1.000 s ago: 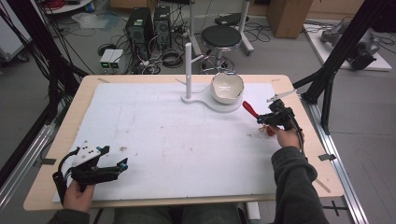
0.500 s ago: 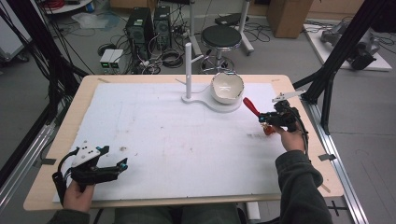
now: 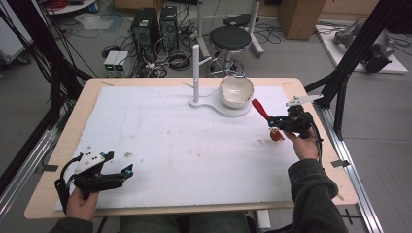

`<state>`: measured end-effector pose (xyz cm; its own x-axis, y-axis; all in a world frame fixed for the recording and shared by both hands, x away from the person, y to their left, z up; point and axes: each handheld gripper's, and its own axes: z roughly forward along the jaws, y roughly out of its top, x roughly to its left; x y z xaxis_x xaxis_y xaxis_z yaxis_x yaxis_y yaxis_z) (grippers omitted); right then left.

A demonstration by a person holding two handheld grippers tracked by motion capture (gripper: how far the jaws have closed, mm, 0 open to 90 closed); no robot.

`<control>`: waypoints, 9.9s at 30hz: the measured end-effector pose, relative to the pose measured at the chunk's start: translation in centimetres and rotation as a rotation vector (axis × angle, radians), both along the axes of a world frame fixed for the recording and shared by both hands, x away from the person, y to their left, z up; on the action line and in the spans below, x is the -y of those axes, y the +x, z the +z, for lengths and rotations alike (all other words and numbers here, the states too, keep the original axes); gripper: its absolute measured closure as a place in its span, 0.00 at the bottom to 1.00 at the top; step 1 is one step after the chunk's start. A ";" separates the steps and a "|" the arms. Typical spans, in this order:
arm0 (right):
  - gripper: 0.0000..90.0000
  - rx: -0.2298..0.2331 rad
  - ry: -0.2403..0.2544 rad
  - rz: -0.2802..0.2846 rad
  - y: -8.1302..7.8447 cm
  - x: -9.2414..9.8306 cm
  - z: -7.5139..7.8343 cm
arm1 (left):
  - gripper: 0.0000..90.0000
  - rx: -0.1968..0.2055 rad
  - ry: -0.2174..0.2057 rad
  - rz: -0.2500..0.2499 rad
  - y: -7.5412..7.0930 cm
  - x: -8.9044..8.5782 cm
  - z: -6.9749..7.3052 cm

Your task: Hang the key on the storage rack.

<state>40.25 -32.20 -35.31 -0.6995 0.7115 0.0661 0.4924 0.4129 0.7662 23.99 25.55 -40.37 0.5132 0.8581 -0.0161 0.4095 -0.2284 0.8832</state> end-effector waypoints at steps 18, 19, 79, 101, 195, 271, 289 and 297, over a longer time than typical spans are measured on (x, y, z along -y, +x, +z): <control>0.92 0.040 0.033 0.066 -0.1 -2.0 2.7 | 0.21 0.006 0.001 0.002 0.0 -0.1 0.1; 0.92 0.044 0.038 0.068 -0.1 -2.2 2.9 | 0.21 0.007 0.001 0.001 0.0 -0.1 0.1; 0.92 0.085 0.094 0.133 3.4 -9.4 7.1 | 0.21 0.012 -0.005 0.004 -0.1 -0.2 0.1; 0.92 0.092 0.097 0.123 4.7 -12.6 6.4 | 0.21 0.014 -0.004 0.002 -0.1 -0.2 0.2; 0.92 -0.012 -0.068 0.044 8.9 -20.4 1.4 | 0.21 0.017 -0.015 0.012 -0.2 -0.4 0.2; 0.34 -0.056 0.153 0.037 8.3 -17.0 1.1 | 0.21 0.012 -0.010 0.008 -0.3 -0.5 0.2; 0.19 -0.037 0.177 0.079 5.9 -15.9 1.0 | 0.21 0.005 -0.012 0.008 -0.2 -0.4 0.2; 0.15 -0.021 0.192 0.080 5.0 -15.2 0.6 | 0.21 -0.001 -0.010 0.003 -0.1 -0.4 0.1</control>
